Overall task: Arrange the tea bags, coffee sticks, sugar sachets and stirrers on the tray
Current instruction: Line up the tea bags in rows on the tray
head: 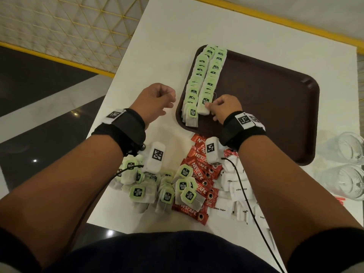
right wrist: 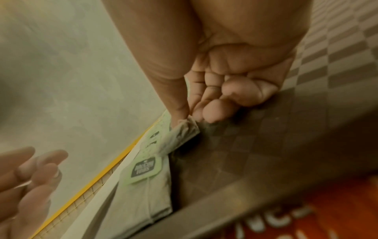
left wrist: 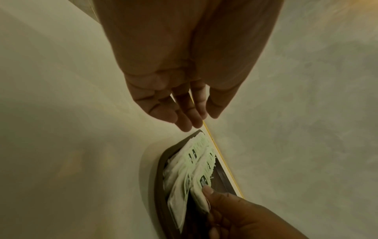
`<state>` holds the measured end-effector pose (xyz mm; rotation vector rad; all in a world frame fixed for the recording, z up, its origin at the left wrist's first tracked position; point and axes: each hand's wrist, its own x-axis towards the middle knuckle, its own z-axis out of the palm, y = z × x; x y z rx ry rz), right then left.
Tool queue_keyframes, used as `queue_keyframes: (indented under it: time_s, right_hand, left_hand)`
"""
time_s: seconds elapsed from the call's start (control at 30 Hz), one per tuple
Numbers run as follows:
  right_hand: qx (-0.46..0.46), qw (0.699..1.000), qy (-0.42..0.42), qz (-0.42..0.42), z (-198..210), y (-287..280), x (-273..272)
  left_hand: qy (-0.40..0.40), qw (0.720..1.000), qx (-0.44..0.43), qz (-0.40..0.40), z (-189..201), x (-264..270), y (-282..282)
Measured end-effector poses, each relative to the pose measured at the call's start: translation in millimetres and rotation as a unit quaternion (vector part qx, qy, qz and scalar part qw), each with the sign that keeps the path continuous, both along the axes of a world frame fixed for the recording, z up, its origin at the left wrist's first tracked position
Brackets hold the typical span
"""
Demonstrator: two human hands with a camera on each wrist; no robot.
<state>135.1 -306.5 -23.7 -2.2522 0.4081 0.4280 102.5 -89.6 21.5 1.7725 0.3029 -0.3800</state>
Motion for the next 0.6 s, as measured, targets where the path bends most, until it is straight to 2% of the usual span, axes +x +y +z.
queue_keyframes:
  time_s: [0.17, 0.27, 0.4, 0.5, 0.6]
  right_hand:
    - [-0.049, 0.998, -0.044, -0.003, 12, 0, -14]
    - [-0.044, 0.995, -0.062, 0.065, 31, 7, -37]
    - [-0.029, 0.981, -0.020, 0.192, 51, 22, -83]
    - [-0.050, 0.950, 0.047, 0.305, 59, 30, -115]
    - [-0.142, 0.902, 0.065, 0.402, 58, 34, -140]
  left_hand:
    - [-0.008, 0.999, 0.036, -0.031, 4, -11, 15]
    - [-0.021, 0.986, 0.118, -0.117, 5, -26, 25]
    - [-0.048, 0.956, 0.204, -0.207, 3, -50, 44]
    - [-0.051, 0.934, 0.242, -0.258, -2, -64, 54]
    - [-0.039, 0.920, 0.246, -0.302, -5, -73, 54]
